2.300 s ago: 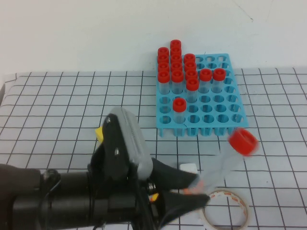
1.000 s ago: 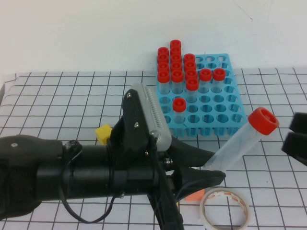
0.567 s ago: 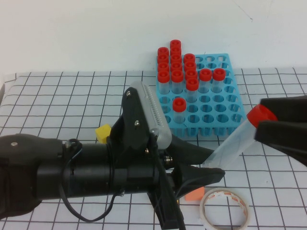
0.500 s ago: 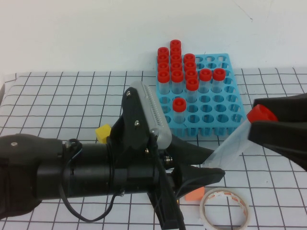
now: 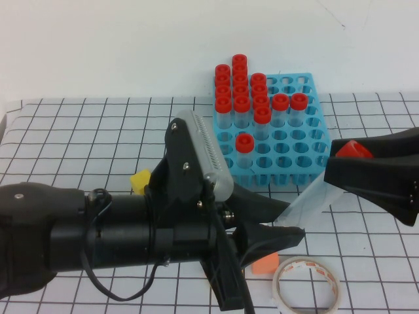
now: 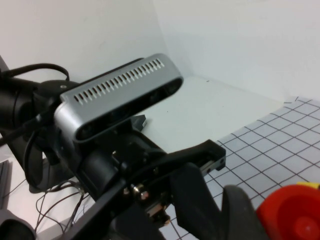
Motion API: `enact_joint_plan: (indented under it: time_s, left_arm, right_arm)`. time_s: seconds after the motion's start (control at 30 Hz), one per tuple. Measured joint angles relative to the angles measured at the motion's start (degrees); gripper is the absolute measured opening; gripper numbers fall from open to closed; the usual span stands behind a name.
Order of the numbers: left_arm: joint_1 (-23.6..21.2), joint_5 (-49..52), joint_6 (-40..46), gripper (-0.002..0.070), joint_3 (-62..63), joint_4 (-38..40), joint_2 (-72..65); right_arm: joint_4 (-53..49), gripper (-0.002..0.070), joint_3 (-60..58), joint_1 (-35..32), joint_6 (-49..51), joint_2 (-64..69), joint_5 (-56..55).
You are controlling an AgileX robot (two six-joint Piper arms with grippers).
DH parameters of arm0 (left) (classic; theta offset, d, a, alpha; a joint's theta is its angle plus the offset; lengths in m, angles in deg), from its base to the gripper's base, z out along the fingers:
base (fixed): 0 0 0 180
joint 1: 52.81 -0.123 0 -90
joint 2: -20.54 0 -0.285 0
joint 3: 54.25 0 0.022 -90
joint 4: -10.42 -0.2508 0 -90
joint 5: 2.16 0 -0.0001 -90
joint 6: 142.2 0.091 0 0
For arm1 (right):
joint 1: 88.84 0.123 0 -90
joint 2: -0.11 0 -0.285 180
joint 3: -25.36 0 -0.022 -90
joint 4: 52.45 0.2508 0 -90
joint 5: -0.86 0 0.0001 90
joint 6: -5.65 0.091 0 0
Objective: Place the test tubes
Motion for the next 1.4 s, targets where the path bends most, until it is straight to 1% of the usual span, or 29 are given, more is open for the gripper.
enact_joint_plan:
  time_s: [0.57,0.67,0.7,0.73,0.87,0.93,0.97,1.07,1.13,1.17,1.23,1.3,1.33,1.37,1.4]
  left_arm:
    - [-0.1,0.1,0.0,0.0211,0.1,0.0,0.0]
    - [-0.1,0.1,1.5,0.0221,0.3,0.0,0.0]
    - [-0.1,0.1,2.2,0.0247,0.5,0.0,0.0]
    - [-0.1,0.1,2.8,0.0291,0.7,-0.2,0.0]
    - [-0.1,-2.3,3.3,0.0514,0.9,0.0,1.0]
    - [-0.1,-4.8,3.4,0.0572,0.9,0.0,2.4]
    - [-0.1,-6.4,3.4,0.0589,0.9,0.0,3.3]
    - [-0.1,-11.1,2.8,0.0601,0.9,-1.9,6.9]
    - [-0.1,-14.5,0.2,0.0573,0.9,-5.8,9.9]
    - [-0.1,-16.1,-2.4,0.0537,0.9,-8.3,11.7]
    - [-0.1,-18.4,-8.4,0.0418,0.9,-14.0,15.2]
    - [-0.1,-19.1,-15.3,0.027,0.5,-20.8,19.0]
    - [-0.1,-19.1,-18.7,0.0181,0.1,-24.8,20.9]
    - [-0.1,-18.8,-22.0,0.012,-0.4,-28.8,22.7]
    - [-0.1,-18.1,-24.9,0.0085,-1.0,-32.6,24.1]
  right_arm:
    - [0.0,0.0277,0.0,0.0,-0.6,0.0,0.1]
    - [0.0,0.0277,0.0,0.0,-1.5,0.0,0.1]
    - [0.0,0.0277,0.0,0.0,-1.7,0.0,0.1]
    - [0.0,0.0277,0.1,0.0,-2.3,0.0,-0.1]
    - [0.0,0.0277,0.1,0.0,-4.0,-0.5,-3.2]
    - [0.0,0.0277,0.1,0.0,-4.4,-1.2,-5.8]
    - [0.0,0.0277,0.1,0.0,-4.4,-1.7,-7.6]
    - [-0.3,0.0277,0.1,0.0,-4.6,-3.9,-12.7]
    - [-2.1,0.0277,0.1,0.0,-4.6,-5.5,-15.9]
    - [-3.5,0.0277,0.1,0.0,-4.3,-6.3,-17.5]
    - [-6.6,0.0277,0.1,0.0,-3.4,-7.8,-20.1]
    - [-9.4,0.0277,0.1,0.0,-1.7,-9.2,-22.8]
    - [-10.4,0.0277,0.1,0.0,-0.9,-9.8,-23.6]
    - [-11.3,0.0277,0.1,0.0,0.2,-10.2,-24.5]
    - [-12.9,0.0277,0.1,0.0,1.5,-10.6,-25.3]
